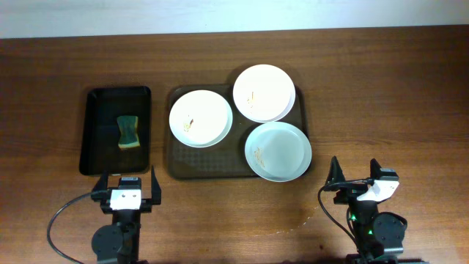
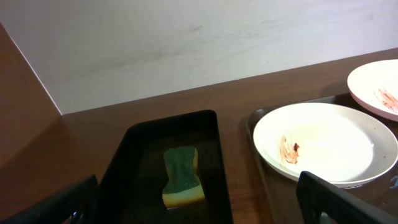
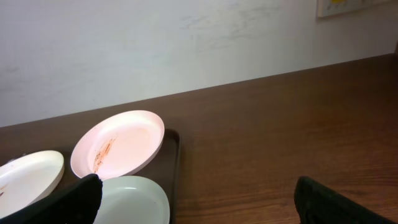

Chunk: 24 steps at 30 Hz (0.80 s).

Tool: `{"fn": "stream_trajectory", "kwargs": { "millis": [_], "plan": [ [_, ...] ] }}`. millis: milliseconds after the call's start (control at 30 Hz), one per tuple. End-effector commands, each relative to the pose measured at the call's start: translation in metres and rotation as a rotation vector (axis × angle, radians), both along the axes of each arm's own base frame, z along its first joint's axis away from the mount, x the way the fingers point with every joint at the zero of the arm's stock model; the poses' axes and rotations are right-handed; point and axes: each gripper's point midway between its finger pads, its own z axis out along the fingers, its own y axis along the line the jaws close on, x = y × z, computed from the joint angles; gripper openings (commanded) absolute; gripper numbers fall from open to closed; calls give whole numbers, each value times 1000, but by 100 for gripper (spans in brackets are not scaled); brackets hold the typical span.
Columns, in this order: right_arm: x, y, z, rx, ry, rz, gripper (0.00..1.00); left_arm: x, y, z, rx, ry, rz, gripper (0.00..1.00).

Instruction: Clean dirty plates on tray and stack at the side

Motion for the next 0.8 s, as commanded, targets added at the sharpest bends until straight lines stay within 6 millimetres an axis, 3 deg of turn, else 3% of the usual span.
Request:
{"fn": "stream_trajectory", "kwargs": {
  "millis": [0,400,633,700,767],
  "plan": [
    [0,2,-4,0,7,8,98,0,0,-1,16,2,0,99],
    [0,-2,-3,-6,5,-11,98,0,0,-1,17,2,4,99],
    [0,1,0,-5,-6,3,98,0,-12,3,13,-17,-66,99],
    [0,7,3,-2,-19,40,98,1,-15,9,15,-41,-88,99],
    [-2,27,11,4,-45,154,98,-1,-34,25,17,-105,-194,99]
  ]
}}
